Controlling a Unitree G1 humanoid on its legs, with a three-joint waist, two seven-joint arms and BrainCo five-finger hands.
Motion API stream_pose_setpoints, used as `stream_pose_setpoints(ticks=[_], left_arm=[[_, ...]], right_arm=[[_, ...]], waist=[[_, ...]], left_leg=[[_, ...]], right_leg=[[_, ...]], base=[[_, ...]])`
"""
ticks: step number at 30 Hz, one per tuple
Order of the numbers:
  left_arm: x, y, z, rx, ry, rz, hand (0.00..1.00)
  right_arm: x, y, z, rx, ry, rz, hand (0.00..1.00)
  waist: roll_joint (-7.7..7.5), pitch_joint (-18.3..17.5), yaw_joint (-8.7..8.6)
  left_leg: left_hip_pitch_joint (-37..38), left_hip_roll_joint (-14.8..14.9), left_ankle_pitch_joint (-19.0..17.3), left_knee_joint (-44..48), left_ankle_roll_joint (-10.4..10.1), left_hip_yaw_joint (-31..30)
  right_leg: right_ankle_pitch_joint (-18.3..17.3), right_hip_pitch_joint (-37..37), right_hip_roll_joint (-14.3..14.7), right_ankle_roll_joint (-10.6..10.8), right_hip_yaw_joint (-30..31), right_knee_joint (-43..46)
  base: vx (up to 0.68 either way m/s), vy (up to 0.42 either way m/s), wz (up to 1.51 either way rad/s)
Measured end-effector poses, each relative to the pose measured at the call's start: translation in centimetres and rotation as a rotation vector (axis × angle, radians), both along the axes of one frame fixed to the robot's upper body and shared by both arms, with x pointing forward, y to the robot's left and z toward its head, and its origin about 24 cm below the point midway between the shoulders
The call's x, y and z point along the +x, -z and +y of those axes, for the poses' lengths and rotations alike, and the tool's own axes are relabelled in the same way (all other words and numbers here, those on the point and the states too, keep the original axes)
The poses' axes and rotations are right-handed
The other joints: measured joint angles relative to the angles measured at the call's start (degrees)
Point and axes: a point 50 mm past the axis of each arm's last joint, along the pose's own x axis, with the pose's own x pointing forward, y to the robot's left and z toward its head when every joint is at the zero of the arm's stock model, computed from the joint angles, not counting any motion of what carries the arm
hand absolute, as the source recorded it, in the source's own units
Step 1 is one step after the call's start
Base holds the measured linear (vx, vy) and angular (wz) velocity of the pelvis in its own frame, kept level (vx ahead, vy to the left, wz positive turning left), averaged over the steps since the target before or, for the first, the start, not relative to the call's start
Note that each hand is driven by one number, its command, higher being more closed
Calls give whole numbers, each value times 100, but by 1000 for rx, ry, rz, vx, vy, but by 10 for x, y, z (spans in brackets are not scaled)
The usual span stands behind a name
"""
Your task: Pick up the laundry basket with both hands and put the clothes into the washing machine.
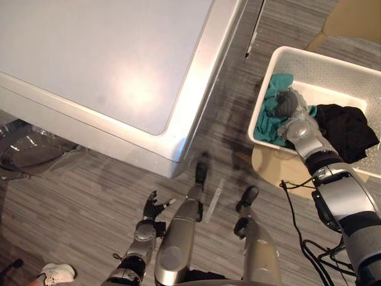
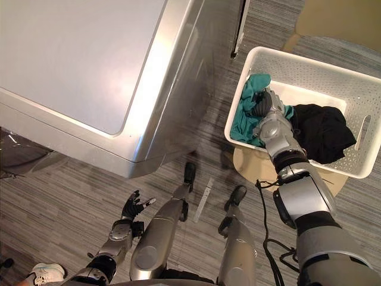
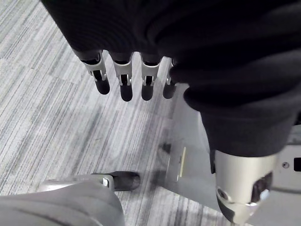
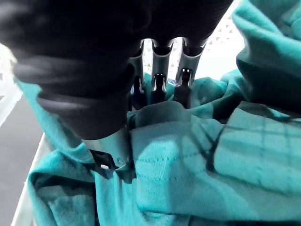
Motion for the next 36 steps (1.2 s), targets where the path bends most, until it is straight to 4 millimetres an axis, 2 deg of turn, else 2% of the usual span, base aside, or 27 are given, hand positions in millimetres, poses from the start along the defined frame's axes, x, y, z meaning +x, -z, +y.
stream_pose_setpoints(ticks=[2, 5, 9, 11, 12, 13, 15, 17, 20, 22, 24, 26, 27, 28, 29, 30, 31, 32, 33, 34, 35, 36], left_arm=[[0, 0, -1, -3, 0, 2, 0], [0, 0, -1, -4, -3, -1, 0], [1, -3, 1, -5, -9, -15, 0], [-3, -2, 3, -8, -18, -5, 0], [-9, 1, 6, -9, -29, 5, 0], [-12, 2, 7, -8, -33, 11, 0], [-21, 8, 9, -4, -38, 51, 0], [-29, 12, 11, -6, -28, 77, 0], [-45, 21, 14, -5, -39, 128, 0], [-55, 26, 17, -9, -38, 158, 0], [-65, 31, 22, 3, -45, 195, 0], [-68, 33, 23, 6, -47, 211, 0], [-69, 33, 23, 5, -46, 215, 0], [-68, 33, 22, 4, -44, 214, 0], [-67, 33, 21, 2, -43, 209, 0], [-64, 31, 22, 5, -42, 199, 0], [-63, 30, 23, 7, -43, 193, 0], [-63, 30, 23, 8, -44, 189, 0], [-65, 30, 26, 16, -48, 192, 0], [-65, 30, 28, 23, -50, 191, 0], [-64, 27, 32, 37, -56, 172, 0], [-64, 24, 33, 43, -65, 155, 0]], right_arm=[[-2, 3, -2, 46, 8, -10, 100], [-6, -7, 0, 123, -6, -103, 100], [-21, -21, 7, 231, -54, -267, 100], [-36, -23, 21, 325, -116, -354, 100], [-47, -19, 34, 389, -170, -390, 100], [-51, -16, 39, 425, -191, -400, 100], [-71, 3, 58, 583, -248, -405, 100], [-85, 18, 71, 703, -284, -385, 100], [-111, 37, 93, 890, -369, -333, 100], [-121, 37, 108, 1008, -449, -337, 100], [-131, 29, 132, 1181, -584, -342, 100], [-136, 24, 147, 1276, -670, -337, 100], [-139, 21, 154, 1346, -726, -332, 100], [-140, 21, 156, 1363, -736, -331, 100], [-141, 21, 154, 1403, -742, -334, 100], [-143, 24, 150, 1445, -719, -341, 100], [-144, 26, 148, 1458, -709, -347, 100], [-145, 27, 147, 1479, -701, -352, 100], [-145, 26, 148, 1481, -710, -354, 100], [-147, 24, 150, 1484, -722, -355, 100], [-148, 19, 155, 1484, -758, -362, 100], [-148, 15, 158, 1471, -780, -365, 100]], waist=[[-8, 5, -12], [-89, 54, -130], [-215, 128, -263], [-282, 155, -383], [-339, 125, -500], [-381, 99, -520], [-537, -62, -596], [-620, -228, -642], [-727, -675, -653], [-794, -917, -670], [-885, -1118, -682], [-895, -1170, -709], [-879, -1206, -780], [-870, -1211, -787], [-860, -1211, -795], [-856, -1209, -870], [-856, -1209, -909], [-874, -1220, -925], [-886, -1228, -856], [-902, -1246, -819], [-944, -1272, -732], [-937, -1271, -717]], left_leg=[[162, 6, 0, -80, 0, 40], [377, 7, -1, -166, 0, 121], [723, 10, -5, -270, -1, 232], [992, 8, -6, -380, 0, 280], [1121, 3, -8, -427, 0, 295], [1174, 2, -8, -473, 0, 325], [1383, -5, -7, -654, 0, 399], [1549, -15, -8, -757, 0, 423], [1837, -45, -48, -829, 4, 458], [2017, -43, -52, -907, 1, 522], [2211, -40, -86, -907, -10, 665], [2299, -35, -118, -905, -22, 713], [2286, -29, -138, -883, -18, 656], [2271, -20, -150, -863, -6, 612], [2180, 31, -175, -737, 33, 531], [2003, 40, -211, -445, 83, 240], [1942, 16, -229, -325, 101, 56], [1836, -49, -264, -101, 73, -246], [1678, -131, -320, 187, 5, -515], [1572, -166, -355, 310, -44, -594], [1301, -234, -352, 545, -111, -741], [1149, -246, -292, 600, -191, -846]], right_leg=[[0, 90, 3, 0, 43, -1], [0, 234, 3, 0, 140, -8], [0, 511, 8, 0, 247, -85], [-1, 704, 13, 1, 301, -107], [-9, 804, 10, 13, 308, -119], [-22, 821, 9, 29, 335, -126], [-59, 941, 25, 72, 404, -201], [-92, 1059, 22, 98, 419, -218], [-119, 1340, 1, 129, 429, -311], [-118, 1473, 6, 129, 464, -345], [-117, 1580, 7, 129, 628, -360], [-117, 1617, 7, 130, 700, -322], [-143, 1539, 5, 166, 792, -156], [-153, 1487, 4, 181, 844, -54], [-289, 1370, -31, 230, 1101, 290], [-777, 1234, -65, 89, 1433, 1254], [-962, 1221, -82, 83, 1542, 1732], [-1231, 1225, -123, 174, 1839, 2656], [-1325, 1320, -119, 200, 2202, 3135], [-1328, 1394, -112, 207, 2328, 3132], [-1655, 1503, -61, 373, 2555, 2885], [-1873, 1591, -18, 346, 2540, 2671]], base=[[19, -5, -10], [6, 7, -10], [4, 9, -12], [19, 11, -12], [28, 19, -11], [39, 14, -19], [49, 7, -16], [81, 9, -3], [131, 17, -3], [111, 17, -14], [52, 11, -31], [-10, 15, -21], [-38, 23, -8], [-52, 29, 12], [-52, 35, 70], [-42, 20, 102], [-10, -37, 157], [-23, -156, 150], [-51, -194, 135], [-87, -202, 101], [-132, -213, 68], [-203, -287, 62]])
